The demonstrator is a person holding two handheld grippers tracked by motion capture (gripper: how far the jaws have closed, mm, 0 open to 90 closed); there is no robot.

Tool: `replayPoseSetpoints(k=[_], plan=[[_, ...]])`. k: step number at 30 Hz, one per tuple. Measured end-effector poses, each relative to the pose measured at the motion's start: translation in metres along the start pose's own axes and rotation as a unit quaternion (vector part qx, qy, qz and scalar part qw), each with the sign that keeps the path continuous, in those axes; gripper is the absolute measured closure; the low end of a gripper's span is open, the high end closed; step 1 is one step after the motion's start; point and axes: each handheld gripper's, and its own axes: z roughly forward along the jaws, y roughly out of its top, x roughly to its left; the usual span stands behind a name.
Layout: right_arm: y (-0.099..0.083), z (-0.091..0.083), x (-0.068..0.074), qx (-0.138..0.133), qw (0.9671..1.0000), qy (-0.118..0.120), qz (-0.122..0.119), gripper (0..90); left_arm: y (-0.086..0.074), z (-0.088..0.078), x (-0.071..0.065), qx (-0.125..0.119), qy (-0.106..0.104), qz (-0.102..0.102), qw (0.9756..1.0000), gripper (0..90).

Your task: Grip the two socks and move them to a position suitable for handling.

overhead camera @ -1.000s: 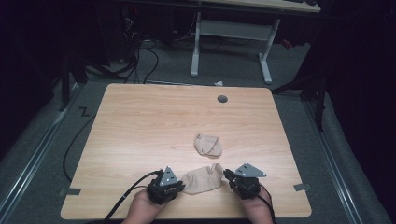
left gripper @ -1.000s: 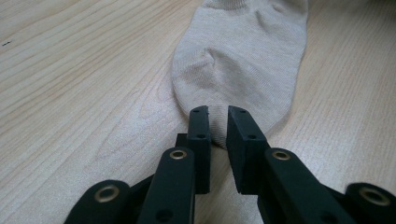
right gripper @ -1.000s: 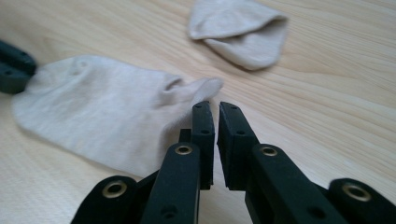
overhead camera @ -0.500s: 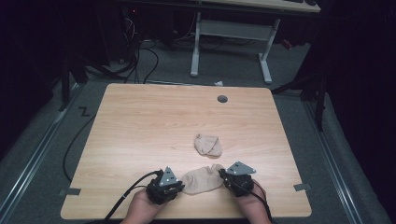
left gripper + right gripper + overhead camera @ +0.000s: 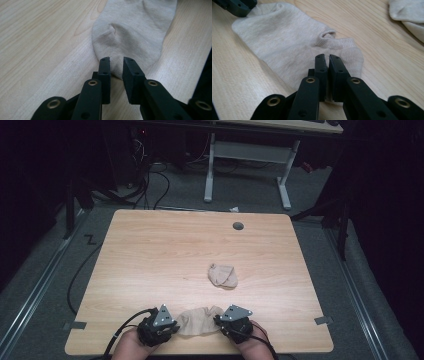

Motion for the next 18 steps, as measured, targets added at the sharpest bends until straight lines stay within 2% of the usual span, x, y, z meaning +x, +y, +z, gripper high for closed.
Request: replayPoseSetpoints(k=[2,3,5,6,8,10,12,14,18], plan=[[0.002,-0.003,0.000,-0.011,0.9999,-0.001,-0.003,84.1,0.001,-0.001,0.000,-0.010,0.002,-0.001,0.9999,72.8],[0.004,-0.006,-0.001,-0.025,0.9997,-0.004,0.000,84.4,0.001,-0.003,0.001,-0.020,0.003,-0.004,0.9998,70.6],[0.008,-0.014,-0.007,-0.050,0.9985,-0.020,0.012,86.6,0.002,-0.008,0.007,-0.046,0.007,-0.019,0.9988,66.6],[0.010,-0.018,-0.012,-0.060,0.9975,-0.035,0.012,88.3,0.001,-0.010,0.010,-0.059,0.015,-0.026,0.9978,64.6],[0.014,-0.019,-0.024,-0.066,0.9960,-0.059,0.015,89.9,0.000,-0.014,0.017,-0.083,0.029,-0.041,0.9953,62.4],[0.019,-0.017,-0.037,-0.067,0.9945,-0.077,0.022,89.9,-0.002,-0.016,0.026,-0.103,0.045,-0.056,0.9921,60.2],[0.025,-0.012,-0.056,-0.066,0.9928,-0.093,0.037,89.9,-0.003,-0.015,0.035,-0.110,0.055,-0.071,0.9899,57.3],[0.029,-0.004,-0.072,-0.057,0.9913,-0.106,0.052,89.8,-0.004,-0.013,0.041,-0.106,0.060,-0.080,0.9893,55.3],[0.035,0.017,-0.098,-0.028,0.9887,-0.130,0.071,89.6,-0.004,-0.011,0.043,-0.099,0.068,-0.071,0.9902,54.6]])
